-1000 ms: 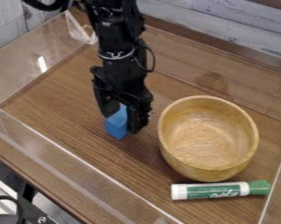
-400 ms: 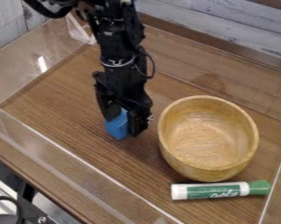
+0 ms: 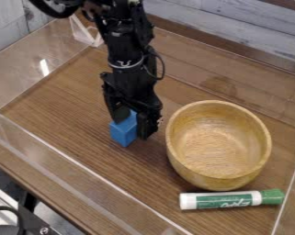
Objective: Put the blue block in the brown bowl
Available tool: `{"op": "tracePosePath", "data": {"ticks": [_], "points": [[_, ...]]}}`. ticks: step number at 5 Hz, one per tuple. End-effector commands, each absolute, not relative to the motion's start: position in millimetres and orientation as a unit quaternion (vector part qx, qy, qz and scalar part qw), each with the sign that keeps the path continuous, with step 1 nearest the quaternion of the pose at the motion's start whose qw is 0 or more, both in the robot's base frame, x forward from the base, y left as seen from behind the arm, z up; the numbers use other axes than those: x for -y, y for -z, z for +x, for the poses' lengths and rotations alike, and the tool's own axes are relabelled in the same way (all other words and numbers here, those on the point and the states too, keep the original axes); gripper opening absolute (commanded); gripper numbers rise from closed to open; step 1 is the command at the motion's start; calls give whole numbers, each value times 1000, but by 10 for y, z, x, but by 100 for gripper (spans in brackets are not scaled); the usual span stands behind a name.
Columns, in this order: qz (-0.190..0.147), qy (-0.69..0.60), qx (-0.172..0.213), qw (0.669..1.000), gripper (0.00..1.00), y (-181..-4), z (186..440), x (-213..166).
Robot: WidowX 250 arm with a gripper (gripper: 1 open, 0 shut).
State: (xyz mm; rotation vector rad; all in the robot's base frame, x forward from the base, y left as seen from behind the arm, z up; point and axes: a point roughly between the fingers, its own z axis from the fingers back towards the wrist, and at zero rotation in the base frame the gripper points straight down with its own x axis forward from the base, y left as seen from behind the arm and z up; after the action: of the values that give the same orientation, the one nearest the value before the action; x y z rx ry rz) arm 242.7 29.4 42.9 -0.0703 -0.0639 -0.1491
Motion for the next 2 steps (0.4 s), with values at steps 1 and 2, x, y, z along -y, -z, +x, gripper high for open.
{"op": "tracePosePath", "data": {"ticks": [1,2], "points": [[-33,82,32,996,100,-353,2439,-312],[-34,84,31,995,100,-306,2444,-311]]}}
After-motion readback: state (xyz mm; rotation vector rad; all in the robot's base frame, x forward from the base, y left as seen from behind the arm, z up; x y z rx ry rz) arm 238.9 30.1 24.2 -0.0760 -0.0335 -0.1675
